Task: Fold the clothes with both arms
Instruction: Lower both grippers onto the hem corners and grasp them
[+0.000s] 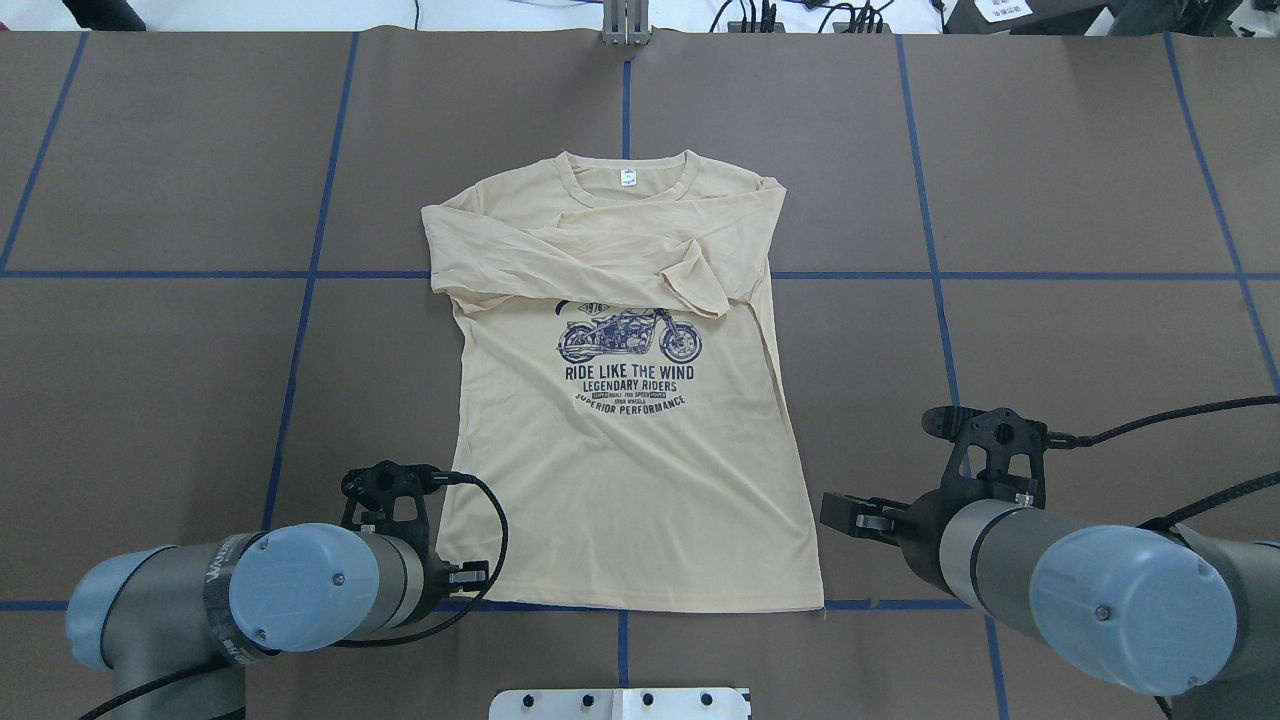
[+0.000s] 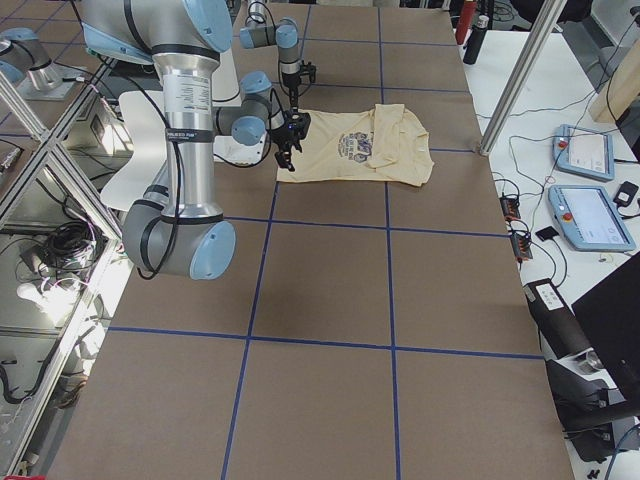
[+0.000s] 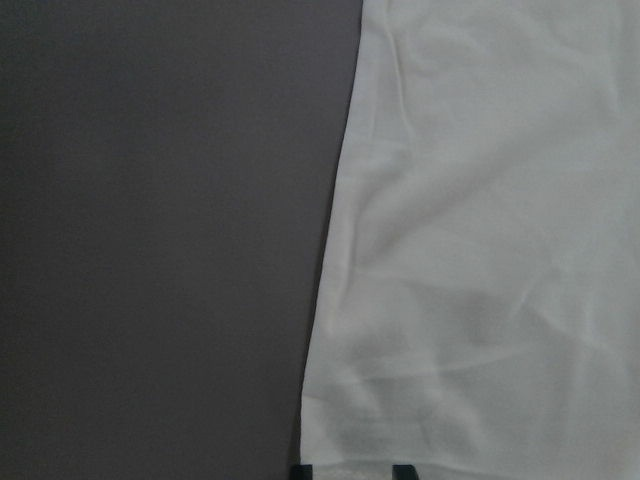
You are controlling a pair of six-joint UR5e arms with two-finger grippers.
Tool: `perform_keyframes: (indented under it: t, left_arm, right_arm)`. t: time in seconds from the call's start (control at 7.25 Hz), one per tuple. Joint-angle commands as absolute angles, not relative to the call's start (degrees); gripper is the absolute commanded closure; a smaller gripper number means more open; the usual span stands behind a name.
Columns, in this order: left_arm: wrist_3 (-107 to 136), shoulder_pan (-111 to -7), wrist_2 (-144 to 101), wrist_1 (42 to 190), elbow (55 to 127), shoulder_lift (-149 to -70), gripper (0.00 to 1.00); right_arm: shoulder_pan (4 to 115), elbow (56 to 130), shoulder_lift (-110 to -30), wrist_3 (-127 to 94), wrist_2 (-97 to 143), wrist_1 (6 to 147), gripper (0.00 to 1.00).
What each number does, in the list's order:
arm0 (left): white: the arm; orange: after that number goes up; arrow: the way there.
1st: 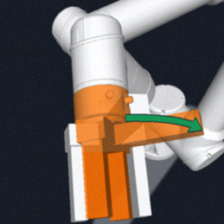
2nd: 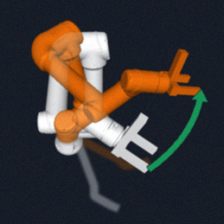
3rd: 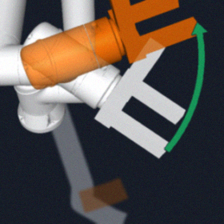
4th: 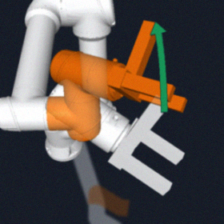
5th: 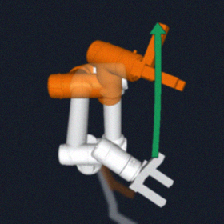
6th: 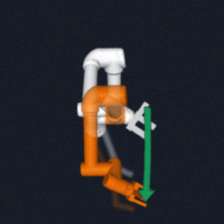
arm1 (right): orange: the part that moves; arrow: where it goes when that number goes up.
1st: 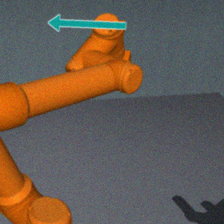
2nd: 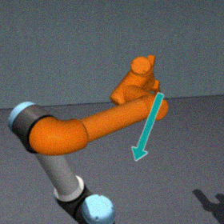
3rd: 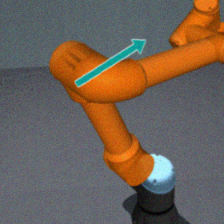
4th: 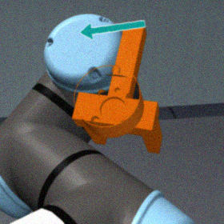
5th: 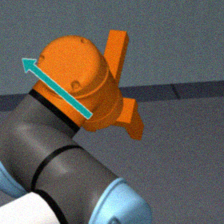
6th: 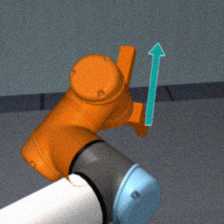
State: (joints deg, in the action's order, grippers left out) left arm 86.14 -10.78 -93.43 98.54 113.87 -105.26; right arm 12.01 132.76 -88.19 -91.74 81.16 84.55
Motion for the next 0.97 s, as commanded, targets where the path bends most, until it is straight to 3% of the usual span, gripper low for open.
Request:
perform_keyframes:
  t: [0.0,0.83]
  left_arm:
    - [86.1,-10.5,-93.4,98.5,113.8,-104.7,0.62]
    - [86.1,-10.2,-93.5,98.5,113.8,-104.7,0.62]
  right_arm:
    - [12.0,132.5,-88.2,-91.7,80.8,84.6,0.00]
    - [11.8,132.5,-88.2,-91.8,80.7,84.6,0.00]
